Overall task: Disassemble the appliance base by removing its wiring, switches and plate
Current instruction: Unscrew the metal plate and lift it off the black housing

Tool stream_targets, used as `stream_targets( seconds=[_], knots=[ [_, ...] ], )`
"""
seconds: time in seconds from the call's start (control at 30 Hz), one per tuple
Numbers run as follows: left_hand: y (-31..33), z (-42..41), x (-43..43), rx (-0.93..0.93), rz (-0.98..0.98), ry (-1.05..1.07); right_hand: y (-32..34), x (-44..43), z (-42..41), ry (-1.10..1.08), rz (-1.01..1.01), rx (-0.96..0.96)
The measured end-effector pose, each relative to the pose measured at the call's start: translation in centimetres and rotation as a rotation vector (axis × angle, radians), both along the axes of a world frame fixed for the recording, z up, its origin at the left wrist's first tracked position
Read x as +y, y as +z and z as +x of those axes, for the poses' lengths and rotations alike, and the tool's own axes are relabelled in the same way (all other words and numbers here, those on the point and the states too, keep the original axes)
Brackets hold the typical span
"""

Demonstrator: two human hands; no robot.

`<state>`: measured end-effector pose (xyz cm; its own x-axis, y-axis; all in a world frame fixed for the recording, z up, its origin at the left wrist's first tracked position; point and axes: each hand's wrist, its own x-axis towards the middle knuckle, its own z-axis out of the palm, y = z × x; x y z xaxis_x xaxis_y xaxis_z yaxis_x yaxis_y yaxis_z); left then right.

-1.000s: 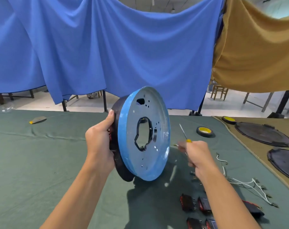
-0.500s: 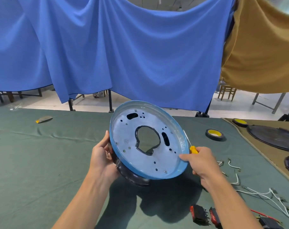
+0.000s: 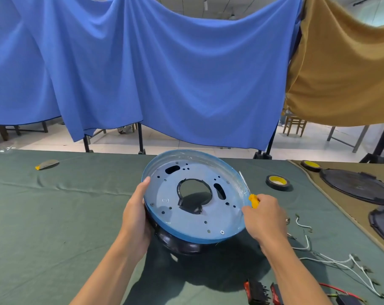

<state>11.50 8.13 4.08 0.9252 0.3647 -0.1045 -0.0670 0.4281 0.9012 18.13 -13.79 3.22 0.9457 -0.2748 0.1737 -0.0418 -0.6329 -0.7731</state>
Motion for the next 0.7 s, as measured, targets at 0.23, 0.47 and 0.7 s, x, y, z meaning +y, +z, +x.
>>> stream_targets(
  seconds=[0.23,0.47,0.7],
  knots=[
    [-0.5,0.3,-0.5,0.045,0.022,0.101,0.7,0.5,-0.6,0.088,-0.112,0.018],
    [-0.1,0.1,-0.1,-0.037,0.148,0.037,1.1,0.5,-0.8,0.089,-0.118,-0.013],
    [0.1,-0.1,-0.3,-0.002,0.155,0.043,1.7,-0.3,-0.9,0.116,-0.091,-0.018]
  ],
)
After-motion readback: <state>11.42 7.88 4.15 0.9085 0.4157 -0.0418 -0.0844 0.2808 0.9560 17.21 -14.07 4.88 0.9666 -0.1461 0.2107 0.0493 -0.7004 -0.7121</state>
